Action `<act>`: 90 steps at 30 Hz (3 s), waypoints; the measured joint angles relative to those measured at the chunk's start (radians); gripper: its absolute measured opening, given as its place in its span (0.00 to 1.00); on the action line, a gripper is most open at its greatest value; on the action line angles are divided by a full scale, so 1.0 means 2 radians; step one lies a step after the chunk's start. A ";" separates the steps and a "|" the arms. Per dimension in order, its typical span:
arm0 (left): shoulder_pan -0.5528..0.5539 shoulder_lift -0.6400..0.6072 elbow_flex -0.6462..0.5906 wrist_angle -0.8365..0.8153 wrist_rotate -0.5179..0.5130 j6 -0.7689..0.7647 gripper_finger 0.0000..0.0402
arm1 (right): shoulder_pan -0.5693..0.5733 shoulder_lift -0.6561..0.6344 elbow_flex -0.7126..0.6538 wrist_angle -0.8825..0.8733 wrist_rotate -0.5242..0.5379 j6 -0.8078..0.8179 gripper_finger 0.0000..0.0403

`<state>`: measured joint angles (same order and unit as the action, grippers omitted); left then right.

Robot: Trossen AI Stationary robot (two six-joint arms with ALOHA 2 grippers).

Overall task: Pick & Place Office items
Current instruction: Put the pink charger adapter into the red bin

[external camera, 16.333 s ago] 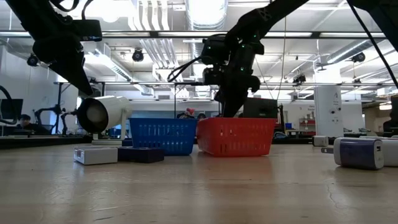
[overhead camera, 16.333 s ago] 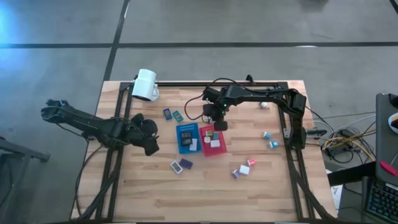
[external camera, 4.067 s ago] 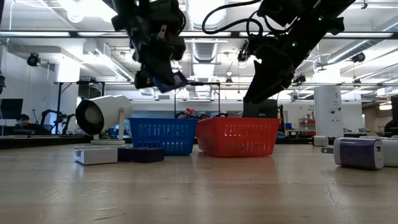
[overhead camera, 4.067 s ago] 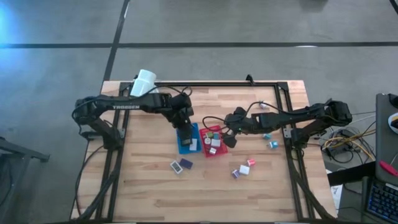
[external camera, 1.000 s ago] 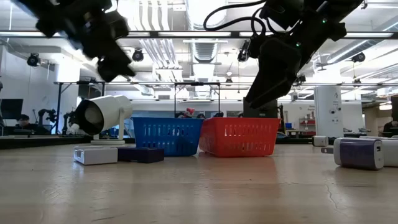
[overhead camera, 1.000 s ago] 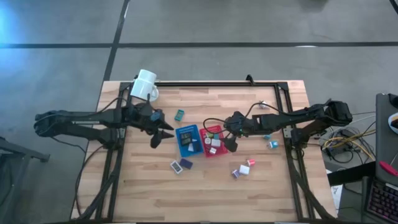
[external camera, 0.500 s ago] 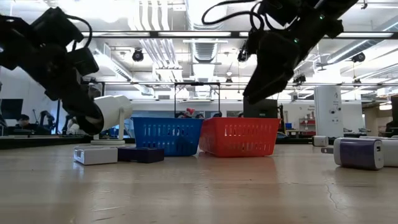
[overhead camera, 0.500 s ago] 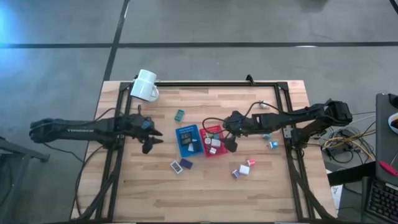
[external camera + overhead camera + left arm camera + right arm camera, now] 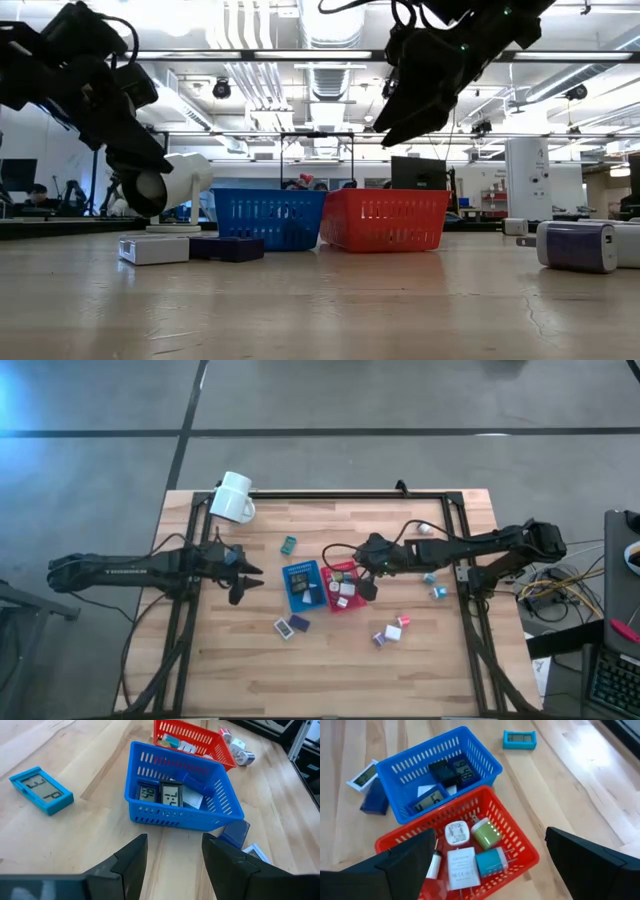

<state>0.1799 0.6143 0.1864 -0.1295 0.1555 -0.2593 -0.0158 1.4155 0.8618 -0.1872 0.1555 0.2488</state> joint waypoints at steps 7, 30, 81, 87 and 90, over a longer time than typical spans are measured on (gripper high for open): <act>0.000 0.000 0.000 0.000 -0.011 -0.003 0.48 | -0.002 0.000 0.000 0.005 0.004 -0.009 0.93; 0.000 0.000 0.000 -0.003 -0.018 -0.024 0.48 | 0.031 -0.002 0.007 -0.332 -0.079 0.115 0.93; 0.000 0.001 0.000 -0.003 -0.017 -0.056 0.48 | 0.212 0.153 0.066 -0.373 -0.134 0.106 0.93; 0.000 0.001 0.000 -0.005 -0.017 -0.057 0.48 | 0.212 0.164 0.066 -0.372 -0.135 0.104 0.87; 0.000 0.001 0.000 -0.005 -0.017 -0.058 0.48 | 0.212 0.164 0.066 -0.371 -0.135 0.104 0.78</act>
<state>0.1799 0.6159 0.1864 -0.1395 0.1221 -0.3748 0.4084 1.7439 0.9939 -0.9286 -0.1135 0.4564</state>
